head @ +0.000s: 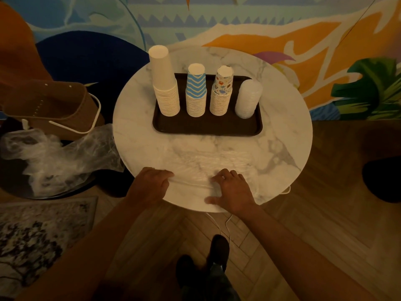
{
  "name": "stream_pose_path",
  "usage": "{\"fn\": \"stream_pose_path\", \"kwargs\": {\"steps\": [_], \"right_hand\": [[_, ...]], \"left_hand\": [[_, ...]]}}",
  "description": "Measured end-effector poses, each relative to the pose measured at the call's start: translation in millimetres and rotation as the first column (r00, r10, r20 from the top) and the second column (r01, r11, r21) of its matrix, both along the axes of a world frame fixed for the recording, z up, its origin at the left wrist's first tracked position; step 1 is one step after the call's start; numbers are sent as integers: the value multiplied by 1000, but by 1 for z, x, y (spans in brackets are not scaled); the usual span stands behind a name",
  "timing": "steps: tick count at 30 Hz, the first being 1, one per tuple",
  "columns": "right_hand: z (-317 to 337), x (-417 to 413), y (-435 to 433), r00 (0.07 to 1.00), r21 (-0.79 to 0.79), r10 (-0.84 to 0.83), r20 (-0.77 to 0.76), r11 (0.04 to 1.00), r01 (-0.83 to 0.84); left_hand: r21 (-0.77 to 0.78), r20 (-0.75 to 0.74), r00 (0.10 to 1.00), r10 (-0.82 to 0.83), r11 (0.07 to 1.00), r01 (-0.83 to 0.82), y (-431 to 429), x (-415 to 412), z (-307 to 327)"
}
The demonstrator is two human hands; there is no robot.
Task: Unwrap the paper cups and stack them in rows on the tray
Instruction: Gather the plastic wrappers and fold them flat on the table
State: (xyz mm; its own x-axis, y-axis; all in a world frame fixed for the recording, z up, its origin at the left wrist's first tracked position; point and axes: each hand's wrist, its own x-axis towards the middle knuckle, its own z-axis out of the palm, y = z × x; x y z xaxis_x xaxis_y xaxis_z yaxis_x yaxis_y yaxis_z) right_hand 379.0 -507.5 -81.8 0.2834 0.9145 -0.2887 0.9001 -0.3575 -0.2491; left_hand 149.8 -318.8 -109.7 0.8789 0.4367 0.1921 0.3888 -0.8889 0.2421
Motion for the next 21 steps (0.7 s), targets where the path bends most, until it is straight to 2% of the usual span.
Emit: {"fn": "stream_pose_path", "kwargs": {"steps": [1, 4, 6, 10, 12, 16, 21], "right_hand": [[0, 2, 1, 1000, 7, -12, -9, 1000, 12], [0, 9, 4, 998, 50, -49, 39, 998, 47], [1, 19, 4, 993, 65, -88, 75, 994, 83], [5, 49, -4, 973, 56, -226, 54, 973, 223], [6, 65, -10, 956, 34, -294, 3, 955, 293], [11, 89, -17, 856, -24, -455, -245, 885, 464], [6, 98, -23, 810, -29, -530, -252, 840, 541]], "left_hand": [[-90, 12, 996, 89, 992, -87, 1, 2, 5], [-237, -66, 969, 238, 940, -247, 4, 5, 11], [-354, -102, 943, 318, 874, -333, 8, 7, 14], [-510, -134, 883, 451, 732, -451, 14, 11, 12], [-552, -167, 846, 507, 663, -506, 16, 13, 12], [-596, -192, 785, 589, 566, -570, 19, 16, 8], [-591, -187, 747, 638, 534, -604, 14, 21, 4]]}}
